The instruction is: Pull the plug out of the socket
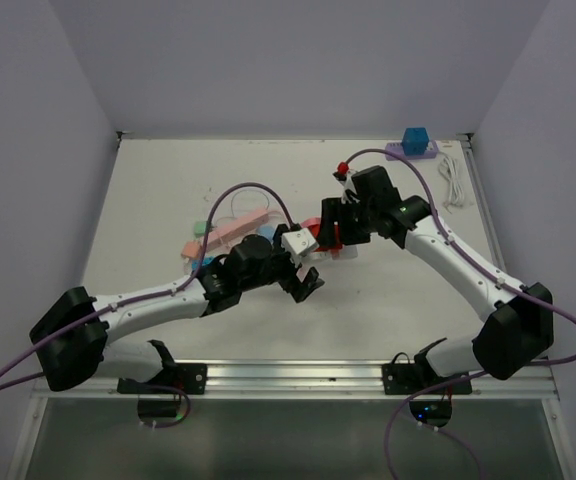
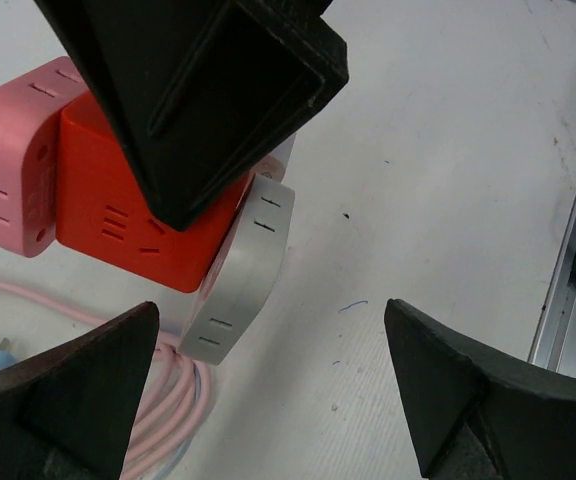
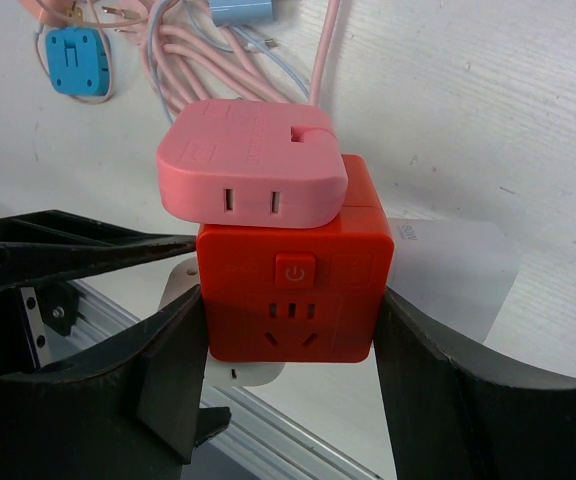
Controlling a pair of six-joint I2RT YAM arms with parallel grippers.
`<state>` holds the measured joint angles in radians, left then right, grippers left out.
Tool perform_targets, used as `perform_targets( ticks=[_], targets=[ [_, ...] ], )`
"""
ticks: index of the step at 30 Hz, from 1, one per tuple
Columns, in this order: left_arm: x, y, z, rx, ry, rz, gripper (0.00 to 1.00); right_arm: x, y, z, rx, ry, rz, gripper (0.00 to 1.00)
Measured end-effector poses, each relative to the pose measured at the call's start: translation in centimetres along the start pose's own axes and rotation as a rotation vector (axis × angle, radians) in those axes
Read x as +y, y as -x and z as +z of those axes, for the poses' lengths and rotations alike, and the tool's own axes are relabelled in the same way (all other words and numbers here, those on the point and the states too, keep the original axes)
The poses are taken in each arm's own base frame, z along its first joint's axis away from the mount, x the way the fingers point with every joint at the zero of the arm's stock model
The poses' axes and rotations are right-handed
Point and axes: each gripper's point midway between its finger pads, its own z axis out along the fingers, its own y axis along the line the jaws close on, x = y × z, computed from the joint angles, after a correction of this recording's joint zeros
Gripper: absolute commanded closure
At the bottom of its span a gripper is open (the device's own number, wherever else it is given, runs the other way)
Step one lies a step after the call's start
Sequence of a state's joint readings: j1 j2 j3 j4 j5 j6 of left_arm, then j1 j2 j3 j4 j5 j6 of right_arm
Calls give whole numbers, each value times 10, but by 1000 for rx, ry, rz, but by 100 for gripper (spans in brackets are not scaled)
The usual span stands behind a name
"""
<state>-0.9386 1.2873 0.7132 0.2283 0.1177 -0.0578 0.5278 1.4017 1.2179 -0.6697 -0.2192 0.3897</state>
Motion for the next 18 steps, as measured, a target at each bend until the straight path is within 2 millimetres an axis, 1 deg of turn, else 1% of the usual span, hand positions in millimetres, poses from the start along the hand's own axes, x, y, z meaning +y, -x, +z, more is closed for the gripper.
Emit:
perform_targets(
  ticks=[6,9,14,18],
  targets=[
    [-7,-1,5,-2,4,54,4,-3,1,0,-6,-21,5,100],
    [-16,1,6,-10,-4,69,5,-6,3,0,-16,-44,26,100],
    [-27,6,7,-36,-4,88,5,-7,7,1,-35,-72,99,100],
    [-31,6,9,-49,15,99,5,-9,9,2,-51,-97,173,100]
  ],
)
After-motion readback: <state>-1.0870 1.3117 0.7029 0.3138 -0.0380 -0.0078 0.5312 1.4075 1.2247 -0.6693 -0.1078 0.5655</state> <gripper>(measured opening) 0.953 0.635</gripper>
